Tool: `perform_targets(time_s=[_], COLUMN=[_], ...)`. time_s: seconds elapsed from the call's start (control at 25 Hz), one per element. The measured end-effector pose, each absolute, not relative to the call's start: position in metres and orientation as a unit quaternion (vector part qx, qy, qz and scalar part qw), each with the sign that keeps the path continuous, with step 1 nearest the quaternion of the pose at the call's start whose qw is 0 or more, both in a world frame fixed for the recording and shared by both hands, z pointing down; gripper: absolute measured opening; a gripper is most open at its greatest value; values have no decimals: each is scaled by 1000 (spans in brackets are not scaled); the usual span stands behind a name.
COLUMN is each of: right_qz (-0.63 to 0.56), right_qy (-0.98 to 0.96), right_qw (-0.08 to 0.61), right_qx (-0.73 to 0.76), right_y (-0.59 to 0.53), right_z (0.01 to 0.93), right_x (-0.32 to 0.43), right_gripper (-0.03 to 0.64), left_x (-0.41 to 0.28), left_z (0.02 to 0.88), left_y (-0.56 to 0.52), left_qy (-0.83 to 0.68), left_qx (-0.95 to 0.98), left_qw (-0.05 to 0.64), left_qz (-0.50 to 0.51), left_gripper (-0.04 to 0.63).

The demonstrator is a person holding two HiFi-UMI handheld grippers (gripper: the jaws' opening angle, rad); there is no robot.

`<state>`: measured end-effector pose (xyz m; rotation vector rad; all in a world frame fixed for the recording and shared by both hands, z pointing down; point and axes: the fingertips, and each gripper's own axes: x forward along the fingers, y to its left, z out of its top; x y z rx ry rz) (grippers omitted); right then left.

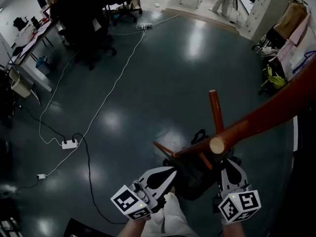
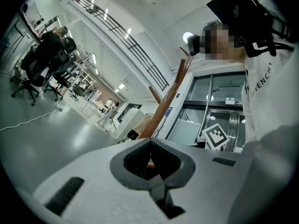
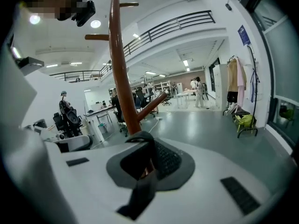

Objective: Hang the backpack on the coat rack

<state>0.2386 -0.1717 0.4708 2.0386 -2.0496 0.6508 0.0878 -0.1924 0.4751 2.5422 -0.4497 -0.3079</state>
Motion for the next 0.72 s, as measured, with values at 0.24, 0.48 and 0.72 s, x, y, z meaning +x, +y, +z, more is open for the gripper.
perform_targets(time_s=[0.24, 0.48, 0.72], right_qz=[203, 195, 199], right_qy=[-692, -695, -708], right_qw=[163, 233, 277], right_qx=[674, 652, 618], right_y=[-192, -199, -204], right_z=[490, 511, 521], right_x=[240, 223, 210], right_gripper=[31, 31, 32], left_x=[82, 66, 61], left_z=[498, 513, 512], left_y=[-198, -192, -195], left_qy=[-182, -183, -185], left_qx=[933, 931, 928], left_qw=[285, 292, 295], left_qz=[-122, -124, -130], left_gripper=[9, 9, 9])
